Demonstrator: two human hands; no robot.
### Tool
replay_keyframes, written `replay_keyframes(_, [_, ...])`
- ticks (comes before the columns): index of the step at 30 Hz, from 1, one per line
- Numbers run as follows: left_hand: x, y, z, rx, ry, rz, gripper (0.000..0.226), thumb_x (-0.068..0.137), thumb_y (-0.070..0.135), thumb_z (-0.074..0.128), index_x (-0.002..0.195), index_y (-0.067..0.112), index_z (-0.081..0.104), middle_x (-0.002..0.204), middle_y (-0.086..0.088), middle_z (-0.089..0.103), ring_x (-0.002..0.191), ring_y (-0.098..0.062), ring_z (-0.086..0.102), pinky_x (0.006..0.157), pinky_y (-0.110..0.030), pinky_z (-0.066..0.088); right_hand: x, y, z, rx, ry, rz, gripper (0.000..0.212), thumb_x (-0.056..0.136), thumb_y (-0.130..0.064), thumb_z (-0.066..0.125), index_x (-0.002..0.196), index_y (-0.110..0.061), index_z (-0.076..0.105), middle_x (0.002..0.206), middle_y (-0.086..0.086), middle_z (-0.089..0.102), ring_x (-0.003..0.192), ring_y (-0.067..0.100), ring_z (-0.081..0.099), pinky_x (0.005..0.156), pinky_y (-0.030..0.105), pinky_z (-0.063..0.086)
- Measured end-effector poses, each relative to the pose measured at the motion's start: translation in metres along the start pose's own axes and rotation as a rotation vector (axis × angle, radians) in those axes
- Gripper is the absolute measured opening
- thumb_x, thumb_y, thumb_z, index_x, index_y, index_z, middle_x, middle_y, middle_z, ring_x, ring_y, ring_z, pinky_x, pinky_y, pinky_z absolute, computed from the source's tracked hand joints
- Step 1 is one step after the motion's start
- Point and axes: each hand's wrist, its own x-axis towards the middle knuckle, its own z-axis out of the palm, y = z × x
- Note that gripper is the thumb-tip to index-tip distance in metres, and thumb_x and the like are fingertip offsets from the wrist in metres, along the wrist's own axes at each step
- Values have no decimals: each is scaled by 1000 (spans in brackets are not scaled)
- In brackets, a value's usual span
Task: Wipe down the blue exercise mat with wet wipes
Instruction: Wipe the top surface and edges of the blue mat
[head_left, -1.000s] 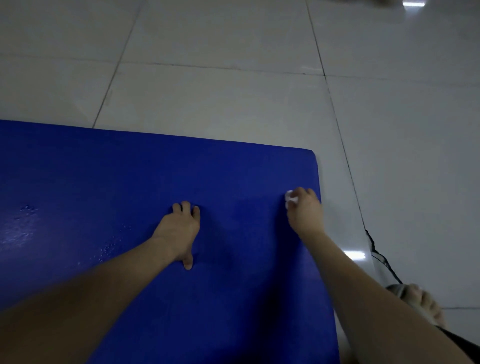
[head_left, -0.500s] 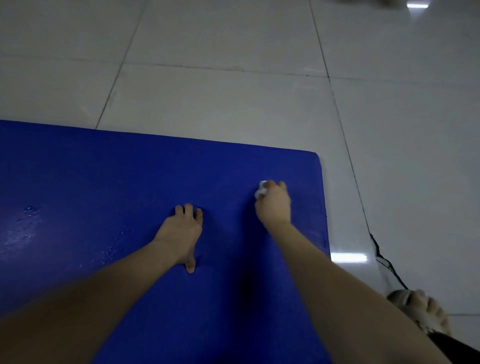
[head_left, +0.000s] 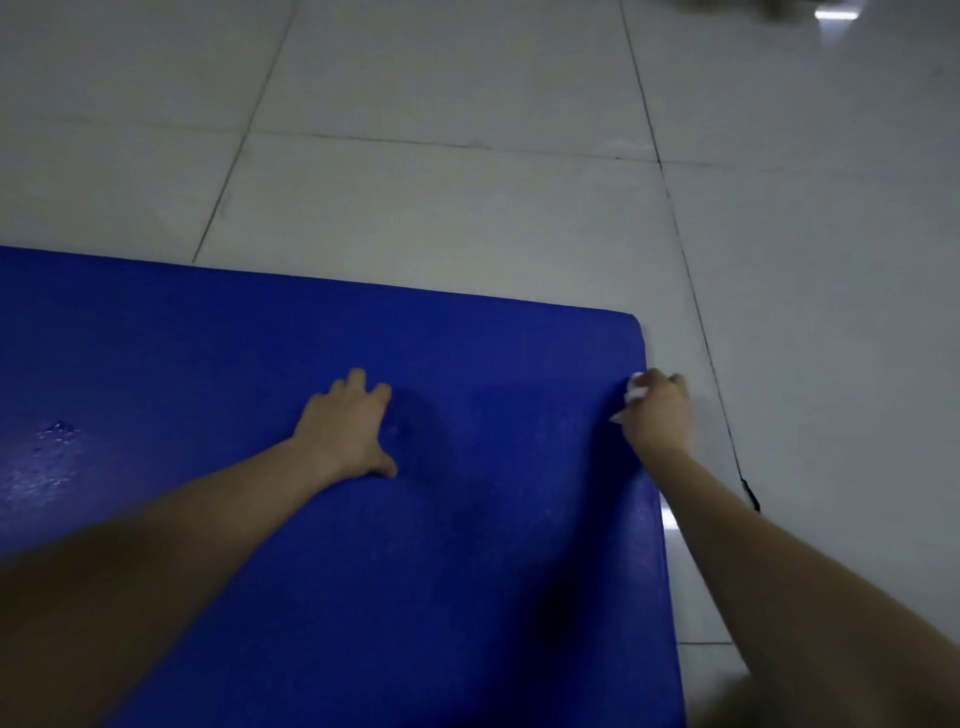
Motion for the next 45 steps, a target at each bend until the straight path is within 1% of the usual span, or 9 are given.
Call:
replay_keyframes(2, [8,-9,4,-11,-20,-93,135,54,75,83,159,27,12,159,-12,17,145,-32,26,114,-54,34,-1,12,-2,31,46,53,27,95,-7,57,122,-4,59,123,17,51,90,32,55,79,34,43])
replay_keyframes(5, [14,-13,10,-119,-97,-155,149,54,72,85,161,30,-9,165,-11,-3,153,-32,3,120,-59,24,-3,0,3,80,67,110,26,95,-5,56,121,-2,57,124,18,50,94,37,56,82,38,44])
replay_keyframes(9, [19,-10,12,-129,-93,-169,150,55,68,88,161,30,-11,166,-11,-6,153,-32,0,120,-55,27,-3,-52,28,85,48,27,29,100,-12,48,126,-4,55,127,17,50,101,32,55,79,33,42])
replay_keyframes(18, [21,-14,21,-134,-68,-173,148,56,70,85,160,33,-14,166,-10,-10,153,-31,-2,121,-54,25,-43,-159,72,34,-165,-425,22,97,-8,53,115,-11,64,111,9,51,78,22,50,65,31,43])
replay_keyframes(23, [19,-15,21,-136,-68,-169,148,55,73,84,160,34,-13,166,-9,-9,153,-30,-1,121,-53,24,-11,-111,43,23,-75,-282,20,93,-9,64,110,-17,65,110,4,50,83,24,57,73,36,54])
replay_keyframes(28, [18,-13,18,-132,-66,-172,148,54,72,85,160,34,-12,166,-9,-8,153,-30,-1,121,-53,24,23,-40,5,6,-10,-71,29,89,-13,73,116,-8,63,124,12,51,92,36,62,84,37,49])
replay_keyframes(36, [17,-12,18,-130,-73,-177,147,56,72,85,160,35,-13,166,-8,-9,153,-30,-1,121,-53,23,31,-37,3,-128,39,83,35,93,-14,68,122,-4,53,127,16,49,104,34,58,78,33,42])
replay_keyframes(39, [18,-12,17,-119,-74,-177,148,55,72,85,160,34,-13,166,-9,-8,153,-30,-1,120,-53,24,26,-72,17,-172,34,-42,28,99,-13,46,124,-1,53,128,14,50,112,34,52,80,32,40])
replay_keyframes(45, [18,-13,20,-120,-67,-178,147,56,73,83,159,36,-15,166,-8,-11,153,-29,-2,121,-53,23,-8,-154,53,-99,-83,-365,20,91,-7,52,109,-11,59,119,11,50,100,28,53,75,33,44])
